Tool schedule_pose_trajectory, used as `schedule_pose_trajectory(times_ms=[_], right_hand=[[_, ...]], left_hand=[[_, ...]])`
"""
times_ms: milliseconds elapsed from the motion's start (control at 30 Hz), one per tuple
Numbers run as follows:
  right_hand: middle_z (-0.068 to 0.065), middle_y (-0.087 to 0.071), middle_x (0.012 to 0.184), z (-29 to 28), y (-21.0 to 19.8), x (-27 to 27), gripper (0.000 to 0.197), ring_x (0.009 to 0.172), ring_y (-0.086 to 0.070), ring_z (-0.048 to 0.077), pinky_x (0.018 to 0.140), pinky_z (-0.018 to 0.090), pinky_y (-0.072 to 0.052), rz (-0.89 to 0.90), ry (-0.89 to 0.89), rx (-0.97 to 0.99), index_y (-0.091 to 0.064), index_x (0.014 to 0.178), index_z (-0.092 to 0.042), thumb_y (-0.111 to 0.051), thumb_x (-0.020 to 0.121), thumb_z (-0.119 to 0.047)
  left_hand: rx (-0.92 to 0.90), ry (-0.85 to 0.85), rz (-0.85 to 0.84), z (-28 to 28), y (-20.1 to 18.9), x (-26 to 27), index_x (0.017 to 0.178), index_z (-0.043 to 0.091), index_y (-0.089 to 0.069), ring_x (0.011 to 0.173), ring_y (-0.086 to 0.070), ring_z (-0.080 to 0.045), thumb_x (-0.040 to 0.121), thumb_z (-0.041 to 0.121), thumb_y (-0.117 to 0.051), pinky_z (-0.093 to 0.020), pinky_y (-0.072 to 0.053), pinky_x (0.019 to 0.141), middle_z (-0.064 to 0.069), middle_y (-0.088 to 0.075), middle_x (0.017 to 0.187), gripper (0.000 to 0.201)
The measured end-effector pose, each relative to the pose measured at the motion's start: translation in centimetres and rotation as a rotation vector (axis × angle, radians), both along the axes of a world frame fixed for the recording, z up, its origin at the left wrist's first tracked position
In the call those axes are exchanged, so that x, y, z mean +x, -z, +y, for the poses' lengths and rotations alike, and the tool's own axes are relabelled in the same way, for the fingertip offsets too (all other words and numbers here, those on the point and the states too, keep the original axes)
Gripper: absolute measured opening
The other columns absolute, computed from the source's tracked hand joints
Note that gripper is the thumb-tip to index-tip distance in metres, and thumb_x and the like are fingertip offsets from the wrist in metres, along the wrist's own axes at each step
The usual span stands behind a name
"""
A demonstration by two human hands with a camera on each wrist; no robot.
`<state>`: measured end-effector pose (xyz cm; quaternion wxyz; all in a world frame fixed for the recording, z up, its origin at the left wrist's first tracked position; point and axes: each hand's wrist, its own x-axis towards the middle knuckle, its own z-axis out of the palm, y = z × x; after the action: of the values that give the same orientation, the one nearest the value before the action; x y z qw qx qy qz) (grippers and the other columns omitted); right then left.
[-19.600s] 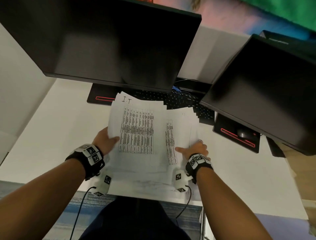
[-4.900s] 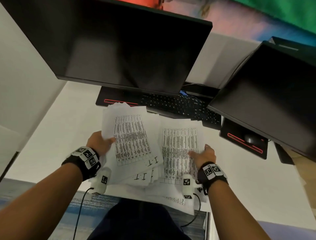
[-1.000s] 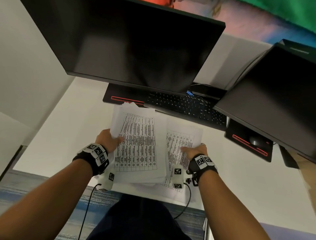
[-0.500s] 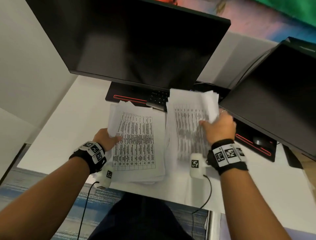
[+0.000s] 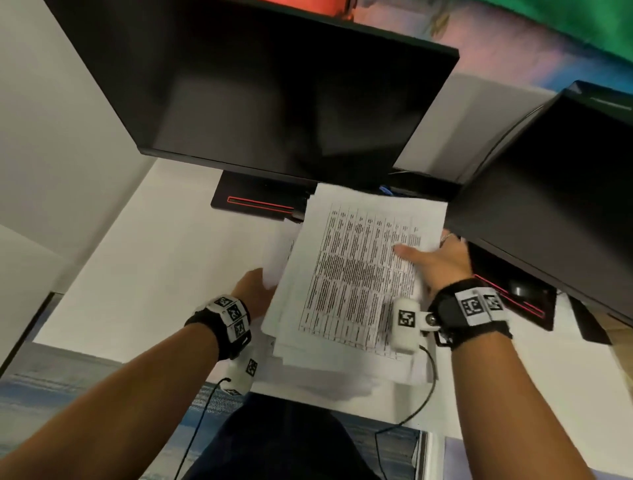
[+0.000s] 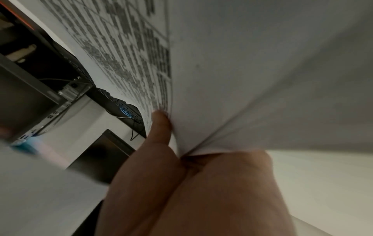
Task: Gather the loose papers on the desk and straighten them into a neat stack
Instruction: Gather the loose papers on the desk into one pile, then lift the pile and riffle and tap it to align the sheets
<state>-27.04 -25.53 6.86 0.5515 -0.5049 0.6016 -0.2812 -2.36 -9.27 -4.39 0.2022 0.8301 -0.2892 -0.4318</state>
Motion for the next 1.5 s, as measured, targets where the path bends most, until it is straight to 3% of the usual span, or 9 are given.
schedule_pose_trajectory(times_ms=[133,267,567,700,967,1167,1267,1367,1500], right_hand=[[0.012,-0.069,0.122,-0.4,7.5,1.6,0.065,0.104,-0.069,0.027,0.094,0.042,-0.054,0.168,-0.010,0.096,-0.055,0.128,-0.016,-0.088,0.071,-0.018],[0.012,-0.036,0.156,1.9,11.5,2.4,0.082,0.141,-0.039,0.030,0.114,0.034,-0.032,0.422,-0.125,0.100,-0.022,0.155,-0.008,-0.068,0.091,-0.032],[-0.002,-0.032,0.155,1.1,13.8,3.3,0.073,0.140,-0.034,0.014,0.111,0.021,-0.022,0.258,-0.120,0.027,-0.012,0.157,-0.014,-0.055,0.098,-0.008],[0.001,-0.022,0.162,1.1,14.7,3.0,0.083,0.145,-0.031,0.020,0.121,0.041,-0.025,0.212,-0.015,0.056,-0.006,0.158,-0.021,-0.059,0.094,-0.013],[0.013,-0.043,0.147,5.1,17.1,1.1,0.081,0.137,-0.040,0.032,0.113,0.047,-0.038,0.477,-0.074,-0.055,-0.037,0.142,-0.005,-0.078,0.080,-0.038],[0.003,-0.051,0.138,3.6,11.5,-0.1,0.107,0.128,-0.047,0.021,0.109,0.031,-0.037,0.222,0.054,0.039,-0.032,0.150,-0.013,-0.092,0.064,-0.034],[-0.005,-0.068,0.104,2.5,6.7,-0.9,0.063,0.102,-0.067,0.018,0.093,0.029,-0.052,-0.005,0.016,0.032,-0.061,0.118,-0.012,-0.090,0.065,-0.028],[0.005,-0.077,0.092,2.6,2.5,-0.8,0.051,0.085,-0.074,0.018,0.079,0.043,-0.062,-0.161,0.087,-0.147,-0.072,0.098,-0.008,-0.091,0.058,-0.034],[-0.011,-0.075,0.085,4.5,-0.6,-0.6,0.024,0.079,-0.073,0.000,0.069,0.015,-0.056,-0.312,0.081,-0.296,-0.071,0.094,-0.015,-0.078,0.078,0.001]], left_hand=[[-0.001,-0.116,0.087,-0.7,-0.6,0.0,0.099,0.009,-0.056,0.101,-0.052,-0.024,0.101,0.048,-0.039,-0.032,-0.036,0.087,-0.007,-0.056,0.100,0.042],[-0.023,-0.138,0.097,-1.4,-0.7,-1.2,0.134,0.001,-0.042,0.114,-0.056,-0.035,0.101,0.047,-0.037,-0.031,-0.036,0.084,-0.021,-0.056,0.125,0.057],[-0.088,-0.134,0.159,-5.7,-1.9,-0.9,0.151,0.004,-0.015,0.124,-0.051,-0.033,0.102,0.043,-0.036,-0.040,-0.041,0.101,-0.020,-0.045,0.145,0.066],[-0.108,-0.238,0.191,-6.9,-1.6,-0.6,0.154,0.011,-0.009,0.132,-0.046,-0.036,0.102,0.041,-0.038,-0.043,-0.037,0.110,-0.017,-0.038,0.151,0.067],[0.000,-0.142,-0.010,-3.7,0.3,-1.6,0.120,0.002,-0.055,0.104,-0.060,-0.030,0.087,0.037,-0.068,-0.030,-0.041,0.078,-0.008,-0.062,0.107,0.050],[-0.340,-0.131,0.111,-2.6,-2.7,-1.8,0.107,0.013,-0.064,0.094,-0.071,-0.022,0.085,0.035,-0.072,-0.041,-0.057,0.085,0.000,-0.074,0.100,0.032],[-0.559,-0.180,0.201,-2.5,-6.3,-1.5,0.118,0.015,-0.065,0.097,-0.072,-0.020,0.085,0.026,-0.072,-0.047,-0.057,0.088,-0.001,-0.075,0.107,0.035],[-0.743,-0.180,0.200,-3.1,-10.4,-1.9,0.124,0.009,-0.060,0.098,-0.071,-0.008,0.089,0.020,-0.068,-0.030,-0.059,0.085,0.003,-0.072,0.109,0.038],[-0.912,-0.167,0.125,-2.8,-12.1,-2.5,0.133,0.009,-0.049,0.105,-0.065,0.000,0.094,0.023,-0.061,-0.020,-0.056,0.084,0.007,-0.066,0.116,0.042]])
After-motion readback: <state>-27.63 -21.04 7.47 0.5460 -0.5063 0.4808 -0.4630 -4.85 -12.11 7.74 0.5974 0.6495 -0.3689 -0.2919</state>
